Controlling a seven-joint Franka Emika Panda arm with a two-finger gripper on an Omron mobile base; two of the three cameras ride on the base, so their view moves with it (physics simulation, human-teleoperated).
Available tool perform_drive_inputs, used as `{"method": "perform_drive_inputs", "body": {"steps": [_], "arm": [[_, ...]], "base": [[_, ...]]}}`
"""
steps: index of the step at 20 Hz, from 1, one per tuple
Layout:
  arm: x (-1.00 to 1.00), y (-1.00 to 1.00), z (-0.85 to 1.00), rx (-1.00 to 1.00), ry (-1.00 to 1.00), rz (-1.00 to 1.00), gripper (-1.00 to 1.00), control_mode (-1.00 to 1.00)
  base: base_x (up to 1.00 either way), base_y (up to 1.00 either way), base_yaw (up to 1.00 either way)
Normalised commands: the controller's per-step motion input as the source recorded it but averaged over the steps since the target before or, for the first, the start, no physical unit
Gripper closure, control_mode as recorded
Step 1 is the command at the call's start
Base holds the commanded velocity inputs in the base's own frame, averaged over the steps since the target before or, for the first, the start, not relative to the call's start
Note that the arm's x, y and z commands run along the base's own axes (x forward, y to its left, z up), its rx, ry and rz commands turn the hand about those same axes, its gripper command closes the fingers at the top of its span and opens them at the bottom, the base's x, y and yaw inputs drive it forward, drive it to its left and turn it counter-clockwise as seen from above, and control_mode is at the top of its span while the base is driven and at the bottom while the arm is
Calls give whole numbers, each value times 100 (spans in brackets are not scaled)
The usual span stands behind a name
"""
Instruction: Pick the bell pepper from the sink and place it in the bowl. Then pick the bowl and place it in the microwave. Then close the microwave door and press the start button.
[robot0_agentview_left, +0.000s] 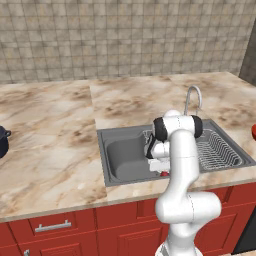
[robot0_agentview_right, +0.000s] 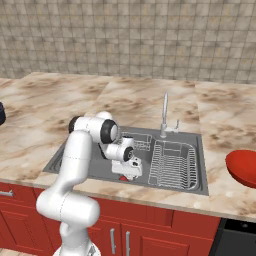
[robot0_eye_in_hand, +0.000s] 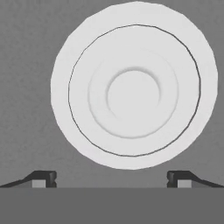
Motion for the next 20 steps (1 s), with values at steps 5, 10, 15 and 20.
{"method": "perform_drive_inputs", "body": {"steps": [5, 10, 15, 20], "arm": [[9, -3, -39, 0, 0, 0, -100, -100], [-29, 2, -12, 0, 0, 0, -100, -100], [-43, 9, -7, 0, 0, 0, -100, -100], [-14, 3, -4, 0, 0, 0, -100, -100]], "base": [[0, 0, 0], [0, 0, 0], [0, 0, 0], [0, 0, 0]]}}
